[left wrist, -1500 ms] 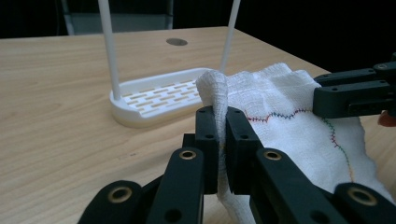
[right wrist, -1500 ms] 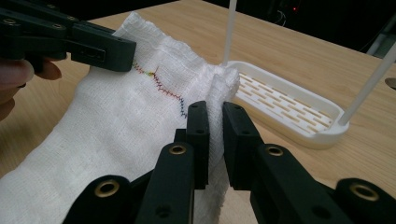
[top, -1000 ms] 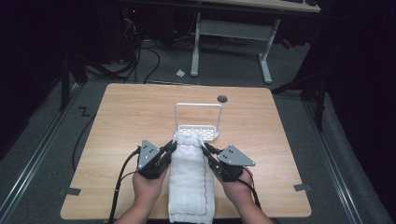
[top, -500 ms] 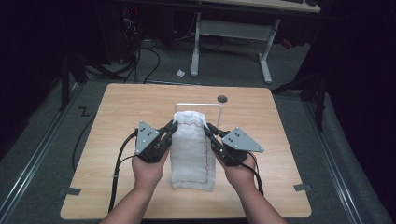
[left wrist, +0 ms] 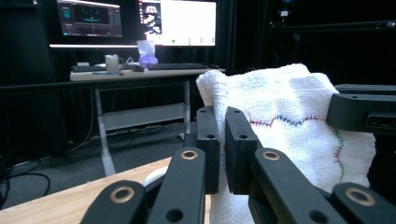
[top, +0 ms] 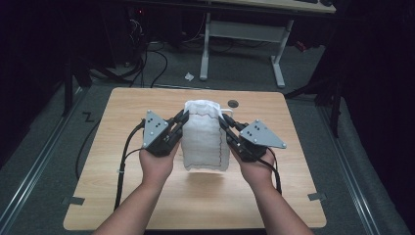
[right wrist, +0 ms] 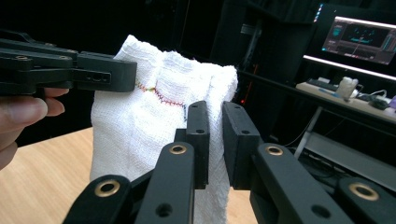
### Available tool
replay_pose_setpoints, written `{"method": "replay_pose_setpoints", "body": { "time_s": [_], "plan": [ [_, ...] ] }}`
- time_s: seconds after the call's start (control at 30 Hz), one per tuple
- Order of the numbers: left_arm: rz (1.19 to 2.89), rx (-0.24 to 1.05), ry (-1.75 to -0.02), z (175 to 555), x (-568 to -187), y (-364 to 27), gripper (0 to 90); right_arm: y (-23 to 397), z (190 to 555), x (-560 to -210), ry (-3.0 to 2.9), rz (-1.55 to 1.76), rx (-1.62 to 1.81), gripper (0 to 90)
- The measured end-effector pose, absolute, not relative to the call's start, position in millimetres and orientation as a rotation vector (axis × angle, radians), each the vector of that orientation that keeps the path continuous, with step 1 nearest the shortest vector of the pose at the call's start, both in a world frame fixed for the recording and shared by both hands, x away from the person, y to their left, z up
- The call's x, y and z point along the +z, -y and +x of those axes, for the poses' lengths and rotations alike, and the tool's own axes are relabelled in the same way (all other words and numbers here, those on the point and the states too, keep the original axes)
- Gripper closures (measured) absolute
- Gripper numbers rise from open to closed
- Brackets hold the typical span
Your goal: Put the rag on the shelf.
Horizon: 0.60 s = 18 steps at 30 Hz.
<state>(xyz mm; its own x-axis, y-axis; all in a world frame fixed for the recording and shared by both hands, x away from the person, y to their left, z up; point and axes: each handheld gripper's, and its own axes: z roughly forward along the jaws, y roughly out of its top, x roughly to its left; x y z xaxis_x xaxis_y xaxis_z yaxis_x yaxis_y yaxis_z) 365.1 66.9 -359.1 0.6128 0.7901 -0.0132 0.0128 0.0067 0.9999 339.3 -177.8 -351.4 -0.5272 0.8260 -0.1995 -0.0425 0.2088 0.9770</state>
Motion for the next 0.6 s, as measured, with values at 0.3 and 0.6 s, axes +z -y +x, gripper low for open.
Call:
{"method": "replay_pose_setpoints", "body": {
  "time_s": [0.3, 0.6],
  "plan": [
    [1.445, 0.723, -0.705, 376, -345, -62, 86.0, 182, 346, -338, -1.676, 0.747, 1.427, 82.1],
    [1.465, 0.719, -0.732, 397, -335, -58, 86.0, 183, 360, -331, -1.665, 0.763, 1.412, 82.2]
  ]
}}
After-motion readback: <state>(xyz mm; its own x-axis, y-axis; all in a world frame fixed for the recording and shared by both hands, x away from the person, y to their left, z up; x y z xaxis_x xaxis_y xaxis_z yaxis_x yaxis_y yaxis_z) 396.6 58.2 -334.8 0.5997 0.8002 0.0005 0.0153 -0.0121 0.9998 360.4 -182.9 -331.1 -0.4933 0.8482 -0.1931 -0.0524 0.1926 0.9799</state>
